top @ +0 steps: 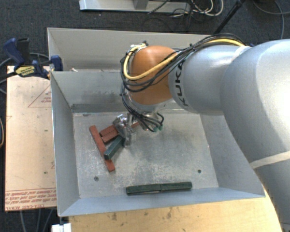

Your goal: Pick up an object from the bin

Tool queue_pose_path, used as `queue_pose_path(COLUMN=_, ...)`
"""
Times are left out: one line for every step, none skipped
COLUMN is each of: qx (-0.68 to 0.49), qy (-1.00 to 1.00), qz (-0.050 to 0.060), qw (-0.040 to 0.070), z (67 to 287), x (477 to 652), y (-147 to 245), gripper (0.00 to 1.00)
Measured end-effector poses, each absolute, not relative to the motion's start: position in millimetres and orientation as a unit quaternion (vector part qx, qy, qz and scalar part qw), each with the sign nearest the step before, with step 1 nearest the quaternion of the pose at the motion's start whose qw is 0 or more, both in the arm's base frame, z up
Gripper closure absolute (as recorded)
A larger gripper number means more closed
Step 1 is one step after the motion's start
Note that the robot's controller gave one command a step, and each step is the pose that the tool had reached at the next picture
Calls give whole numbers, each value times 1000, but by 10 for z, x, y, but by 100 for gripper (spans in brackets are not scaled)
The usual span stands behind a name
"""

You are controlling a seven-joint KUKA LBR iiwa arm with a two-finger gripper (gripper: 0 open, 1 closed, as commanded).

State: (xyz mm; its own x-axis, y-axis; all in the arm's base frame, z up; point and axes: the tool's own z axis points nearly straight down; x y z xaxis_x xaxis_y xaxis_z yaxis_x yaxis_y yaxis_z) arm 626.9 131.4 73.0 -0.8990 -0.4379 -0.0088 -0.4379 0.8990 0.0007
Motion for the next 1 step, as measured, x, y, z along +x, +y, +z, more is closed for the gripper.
queue_pose_path(qx=-364, qy=931, qz=0, qw=4, z=1371, x=6250, y=1480, gripper=100)
